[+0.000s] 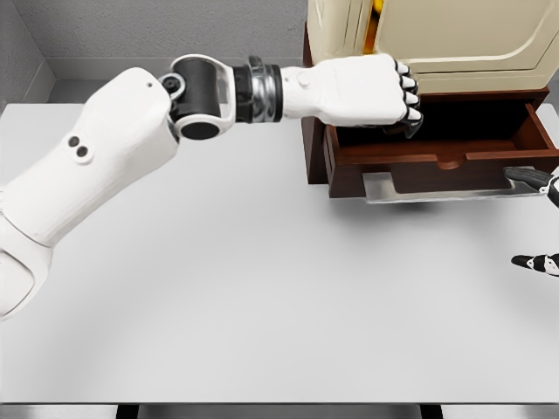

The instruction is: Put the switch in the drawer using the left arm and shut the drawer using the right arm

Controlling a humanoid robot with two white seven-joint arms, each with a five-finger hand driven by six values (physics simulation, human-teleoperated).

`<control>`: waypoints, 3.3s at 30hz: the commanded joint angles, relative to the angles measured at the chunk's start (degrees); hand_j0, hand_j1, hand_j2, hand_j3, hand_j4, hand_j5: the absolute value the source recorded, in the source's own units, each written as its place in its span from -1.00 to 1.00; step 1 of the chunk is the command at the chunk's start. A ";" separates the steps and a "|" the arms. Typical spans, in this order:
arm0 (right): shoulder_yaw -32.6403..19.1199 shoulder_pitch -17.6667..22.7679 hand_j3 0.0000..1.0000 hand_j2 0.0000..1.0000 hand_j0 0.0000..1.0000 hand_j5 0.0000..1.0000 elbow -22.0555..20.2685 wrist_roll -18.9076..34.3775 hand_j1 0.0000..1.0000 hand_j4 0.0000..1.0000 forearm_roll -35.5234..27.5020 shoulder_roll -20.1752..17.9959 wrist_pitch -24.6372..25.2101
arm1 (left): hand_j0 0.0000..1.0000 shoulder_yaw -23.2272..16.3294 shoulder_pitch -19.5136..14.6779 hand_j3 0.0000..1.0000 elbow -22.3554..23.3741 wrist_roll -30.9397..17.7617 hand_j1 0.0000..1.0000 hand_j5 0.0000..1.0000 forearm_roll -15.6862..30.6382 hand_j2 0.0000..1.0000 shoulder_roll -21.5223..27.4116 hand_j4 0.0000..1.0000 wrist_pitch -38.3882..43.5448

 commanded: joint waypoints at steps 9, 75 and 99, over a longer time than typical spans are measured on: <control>0.00 0.00 1.00 1.00 1.00 1.00 -0.03 -0.03 1.00 1.00 -0.48 -0.05 0.15 | 0.02 -0.03 -0.18 0.02 -1.08 -2.82 0.02 0.02 -5.05 0.02 -1.85 0.02 0.04; 0.00 0.00 1.00 1.00 1.00 1.00 -0.03 0.06 1.00 1.00 -0.39 0.12 0.15 | 1.00 4.01 1.32 1.00 -2.40 -3.35 1.00 1.00 -1.00 1.00 5.79 1.00 0.04; 0.00 0.35 1.00 1.00 1.00 1.00 -0.03 0.06 1.00 1.00 -0.48 -0.14 0.15 | 1.00 -1.79 0.88 1.00 -0.03 -3.61 1.00 1.00 -1.01 1.00 5.27 1.00 0.04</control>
